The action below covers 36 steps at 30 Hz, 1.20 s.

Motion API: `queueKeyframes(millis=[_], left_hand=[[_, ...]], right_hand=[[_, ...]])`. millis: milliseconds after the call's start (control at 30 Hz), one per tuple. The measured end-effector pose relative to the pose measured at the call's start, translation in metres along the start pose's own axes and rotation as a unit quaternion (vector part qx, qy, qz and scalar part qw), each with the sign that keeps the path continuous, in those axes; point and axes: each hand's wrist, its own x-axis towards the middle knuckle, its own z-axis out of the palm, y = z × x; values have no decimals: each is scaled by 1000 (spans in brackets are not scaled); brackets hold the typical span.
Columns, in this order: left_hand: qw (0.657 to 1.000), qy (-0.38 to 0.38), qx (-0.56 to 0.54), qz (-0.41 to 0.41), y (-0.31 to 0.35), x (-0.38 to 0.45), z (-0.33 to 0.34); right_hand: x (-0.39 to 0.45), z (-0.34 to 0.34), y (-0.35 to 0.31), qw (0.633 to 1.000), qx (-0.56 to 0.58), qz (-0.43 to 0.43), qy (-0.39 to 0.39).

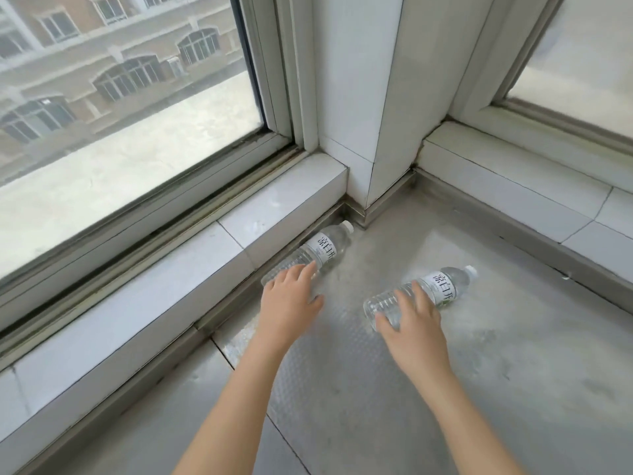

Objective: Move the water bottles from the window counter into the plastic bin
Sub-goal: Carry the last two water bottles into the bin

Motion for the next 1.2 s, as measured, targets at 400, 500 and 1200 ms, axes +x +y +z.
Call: queueKeyframes(millis=[400,500,1200], left_hand=[[985,24,167,-20,-4,73,23],[986,-4,166,-24,5,76,18],[888,55,-358,-284,1,-11,10]], right_hand=[[62,29,20,990,93,-81,65],[56,31,22,977,92,-190,27],[33,13,5,936,319,123,-79]])
